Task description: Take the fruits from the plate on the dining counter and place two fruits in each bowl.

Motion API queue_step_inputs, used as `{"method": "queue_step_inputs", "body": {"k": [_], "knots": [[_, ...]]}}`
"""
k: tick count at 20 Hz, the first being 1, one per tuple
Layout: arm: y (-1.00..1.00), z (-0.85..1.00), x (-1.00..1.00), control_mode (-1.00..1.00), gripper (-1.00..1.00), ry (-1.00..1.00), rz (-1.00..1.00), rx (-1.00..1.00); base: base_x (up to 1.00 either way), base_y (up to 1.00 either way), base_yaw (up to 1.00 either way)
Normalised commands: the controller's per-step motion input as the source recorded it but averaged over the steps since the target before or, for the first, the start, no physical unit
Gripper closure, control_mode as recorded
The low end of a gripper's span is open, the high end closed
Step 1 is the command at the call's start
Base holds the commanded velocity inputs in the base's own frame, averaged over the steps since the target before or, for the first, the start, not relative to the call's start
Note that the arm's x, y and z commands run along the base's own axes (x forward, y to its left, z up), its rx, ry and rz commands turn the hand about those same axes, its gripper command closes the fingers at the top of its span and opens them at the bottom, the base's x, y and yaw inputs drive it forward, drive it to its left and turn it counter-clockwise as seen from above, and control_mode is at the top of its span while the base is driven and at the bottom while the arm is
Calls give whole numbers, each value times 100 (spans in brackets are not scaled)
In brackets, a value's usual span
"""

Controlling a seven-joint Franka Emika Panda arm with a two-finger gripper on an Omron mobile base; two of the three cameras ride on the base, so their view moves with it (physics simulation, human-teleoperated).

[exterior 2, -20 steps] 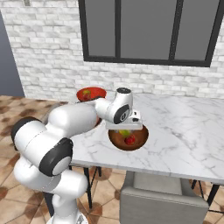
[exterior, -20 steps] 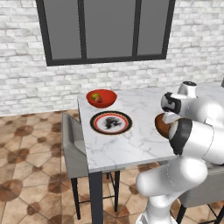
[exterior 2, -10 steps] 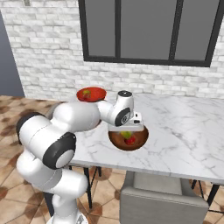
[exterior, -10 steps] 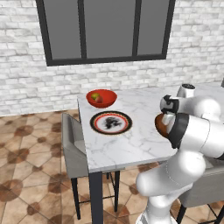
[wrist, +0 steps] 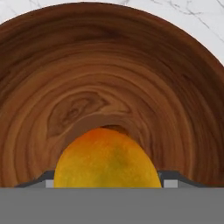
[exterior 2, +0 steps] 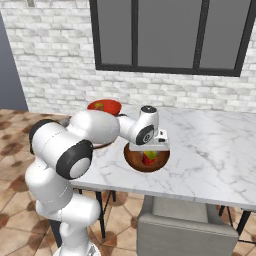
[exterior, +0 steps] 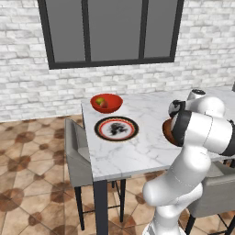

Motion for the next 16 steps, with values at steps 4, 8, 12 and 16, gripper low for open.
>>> {"method": "queue_step_inputs", "body": {"k": [4,8,12,16], "knots": [[-6,-33,0,-100,-100,0,0,0,0,0,0],[0,-1,0,-100,-100,0,0,0,0,0,0],[0,0,0,-100,-100,0,0,0,0,0,0],[0,0,0,-100,-100,0,0,0,0,0,0]]}}
